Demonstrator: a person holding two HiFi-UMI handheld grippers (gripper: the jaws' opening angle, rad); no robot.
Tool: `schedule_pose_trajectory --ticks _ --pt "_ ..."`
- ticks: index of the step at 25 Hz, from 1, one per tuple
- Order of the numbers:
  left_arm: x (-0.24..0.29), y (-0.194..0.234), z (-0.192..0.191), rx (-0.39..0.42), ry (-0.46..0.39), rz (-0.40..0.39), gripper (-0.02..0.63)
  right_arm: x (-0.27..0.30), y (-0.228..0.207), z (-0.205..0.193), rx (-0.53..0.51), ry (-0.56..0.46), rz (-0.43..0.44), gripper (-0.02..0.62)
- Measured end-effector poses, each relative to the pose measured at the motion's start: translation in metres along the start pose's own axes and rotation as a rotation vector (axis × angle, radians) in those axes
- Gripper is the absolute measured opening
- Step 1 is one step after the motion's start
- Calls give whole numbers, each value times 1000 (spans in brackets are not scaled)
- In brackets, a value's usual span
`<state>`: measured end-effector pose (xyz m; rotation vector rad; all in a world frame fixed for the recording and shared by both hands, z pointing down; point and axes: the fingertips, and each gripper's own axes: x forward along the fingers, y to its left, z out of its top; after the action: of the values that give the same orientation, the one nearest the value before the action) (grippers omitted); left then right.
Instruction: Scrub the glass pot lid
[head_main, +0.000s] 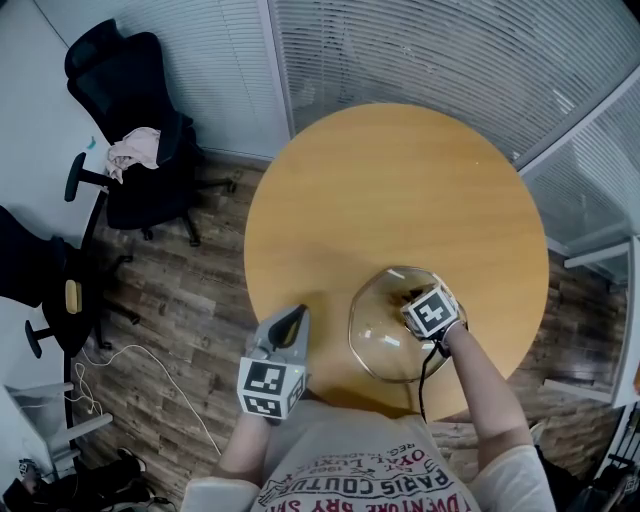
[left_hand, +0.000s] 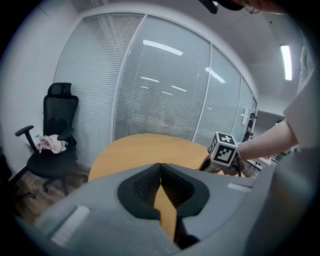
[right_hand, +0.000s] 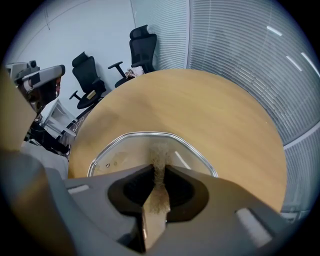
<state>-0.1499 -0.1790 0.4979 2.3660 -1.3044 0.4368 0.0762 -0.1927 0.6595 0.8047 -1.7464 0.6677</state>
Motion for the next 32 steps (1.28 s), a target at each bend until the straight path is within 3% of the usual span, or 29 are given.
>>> schedule_pose_trajectory --ticks 7,13,18,23,32 --pt "-8 5 -5 -2 4 20 8 2 32 5 -73 64 83 64" --pt "-17 1 -9 0 9 33 8 -1 50 12 -331 99 57 64" --pt "-22 -5 -10 -7 5 37 8 0 69 10 -456 112 80 64" --pt "-30 -8 -13 -15 1 45 8 0 93 7 -504 104 137 64" --pt "-46 -18 -21 -16 -6 50 8 -8 114 -17 -553 100 167 64"
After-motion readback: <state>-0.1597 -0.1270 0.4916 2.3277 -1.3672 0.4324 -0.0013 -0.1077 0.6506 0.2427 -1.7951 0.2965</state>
